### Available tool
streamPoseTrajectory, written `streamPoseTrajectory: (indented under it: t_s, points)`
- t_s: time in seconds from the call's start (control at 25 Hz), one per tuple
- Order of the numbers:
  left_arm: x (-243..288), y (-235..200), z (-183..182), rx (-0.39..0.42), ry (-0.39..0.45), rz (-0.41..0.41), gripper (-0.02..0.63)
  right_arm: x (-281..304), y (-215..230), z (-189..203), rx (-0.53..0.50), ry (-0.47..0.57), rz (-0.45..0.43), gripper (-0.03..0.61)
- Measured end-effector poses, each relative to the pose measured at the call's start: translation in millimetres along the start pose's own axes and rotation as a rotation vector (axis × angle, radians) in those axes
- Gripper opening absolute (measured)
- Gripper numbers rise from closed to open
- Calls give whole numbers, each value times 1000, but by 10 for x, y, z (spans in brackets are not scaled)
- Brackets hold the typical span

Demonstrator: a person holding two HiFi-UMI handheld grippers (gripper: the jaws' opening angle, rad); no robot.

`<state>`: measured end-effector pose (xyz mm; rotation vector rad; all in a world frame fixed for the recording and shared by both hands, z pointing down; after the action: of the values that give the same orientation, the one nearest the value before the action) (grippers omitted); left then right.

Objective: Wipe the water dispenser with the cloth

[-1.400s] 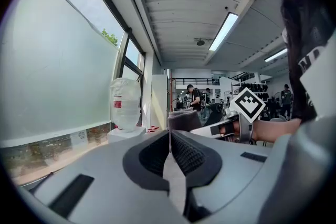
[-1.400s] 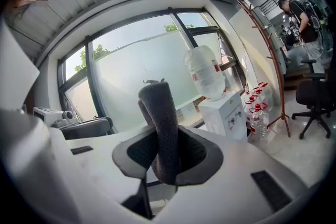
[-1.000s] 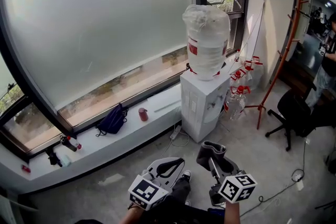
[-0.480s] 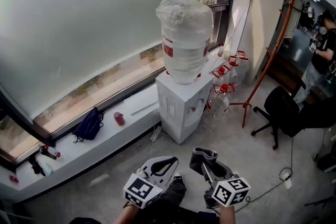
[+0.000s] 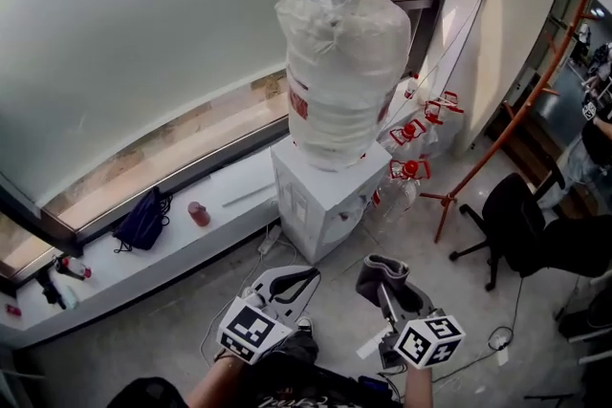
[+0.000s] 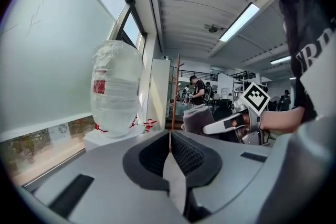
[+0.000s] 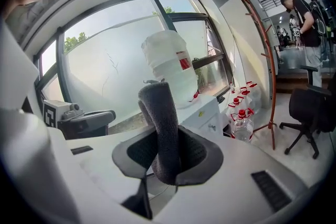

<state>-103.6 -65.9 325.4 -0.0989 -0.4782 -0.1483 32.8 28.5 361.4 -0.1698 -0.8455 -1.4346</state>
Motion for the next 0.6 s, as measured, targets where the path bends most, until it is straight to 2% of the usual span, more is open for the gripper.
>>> streamPoseTrajectory:
  t_s: [0.32, 0.6]
  points:
    - [386, -190, -161, -22, -10, 5, 21, 458, 334, -358, -48, -76, -12, 103]
    - [511, -356, -326, -88, 13, -100, 21, 1312, 545, -782, -187, -168, -82, 103]
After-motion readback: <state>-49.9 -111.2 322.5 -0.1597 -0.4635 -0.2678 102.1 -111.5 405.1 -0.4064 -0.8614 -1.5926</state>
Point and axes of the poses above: the fingertips, and each gripper's own axes: x forward along the fingers, y to its right, z out of its underside, the point moved 2 cm from there along -x, backward along the fingers, and after that the axes turned 14 degrees about -y, right-handed, at the moved point
